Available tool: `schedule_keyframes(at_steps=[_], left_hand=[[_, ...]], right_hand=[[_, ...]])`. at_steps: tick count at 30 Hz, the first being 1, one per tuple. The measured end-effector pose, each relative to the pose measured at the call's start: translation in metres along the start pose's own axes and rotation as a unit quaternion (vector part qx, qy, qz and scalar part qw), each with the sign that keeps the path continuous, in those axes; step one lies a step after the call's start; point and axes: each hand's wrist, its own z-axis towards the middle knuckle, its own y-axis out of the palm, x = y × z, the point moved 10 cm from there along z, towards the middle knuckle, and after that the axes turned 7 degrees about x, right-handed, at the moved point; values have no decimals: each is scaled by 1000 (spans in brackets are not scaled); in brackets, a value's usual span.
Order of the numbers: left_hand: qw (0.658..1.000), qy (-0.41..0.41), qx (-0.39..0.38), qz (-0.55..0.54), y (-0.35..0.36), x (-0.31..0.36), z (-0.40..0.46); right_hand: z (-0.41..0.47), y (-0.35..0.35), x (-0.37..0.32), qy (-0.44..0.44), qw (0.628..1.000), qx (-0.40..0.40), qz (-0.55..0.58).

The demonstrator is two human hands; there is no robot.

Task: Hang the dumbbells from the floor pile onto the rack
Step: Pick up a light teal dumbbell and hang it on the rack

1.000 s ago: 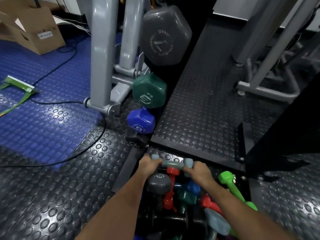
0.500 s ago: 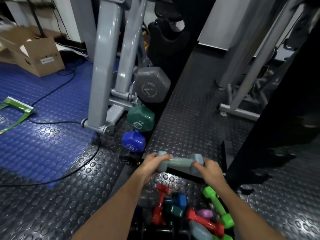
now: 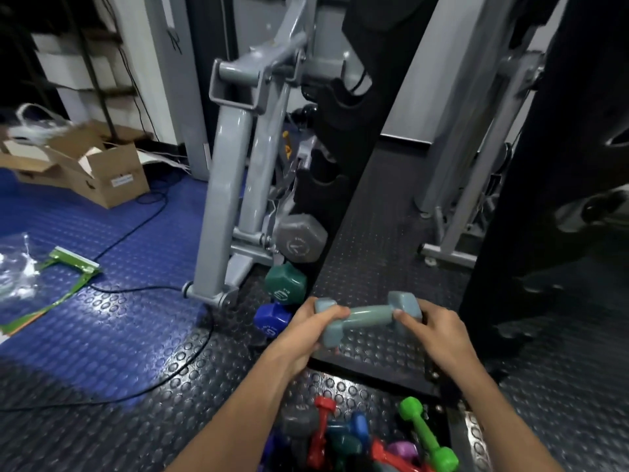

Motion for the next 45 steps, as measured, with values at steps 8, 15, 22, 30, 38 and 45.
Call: schedule_keyframes(at_steps=[8,15,22,30,38,45], left_hand=[[991,124,-12,-42,8,111,-68],[944,295,76,-122,-13,189,-128],[910,360,169,-113,-55,217,-185],[837,440,314,-80,-96,238,-230],[773,458,428,-97,-114,234,-187],[756,491,429,-59,-85,273,-133]], right_hand=[[17,-88,-85,-71,995,43,55],[26,-99,-173,-138,962,-56,228],[59,-92,-200,-49,945,-44,322],[77,-74,-214,20,929,-63,365],[74,-62,-240,-2,936,-87,340],[70,-58,-240,-22,939,-97,329]])
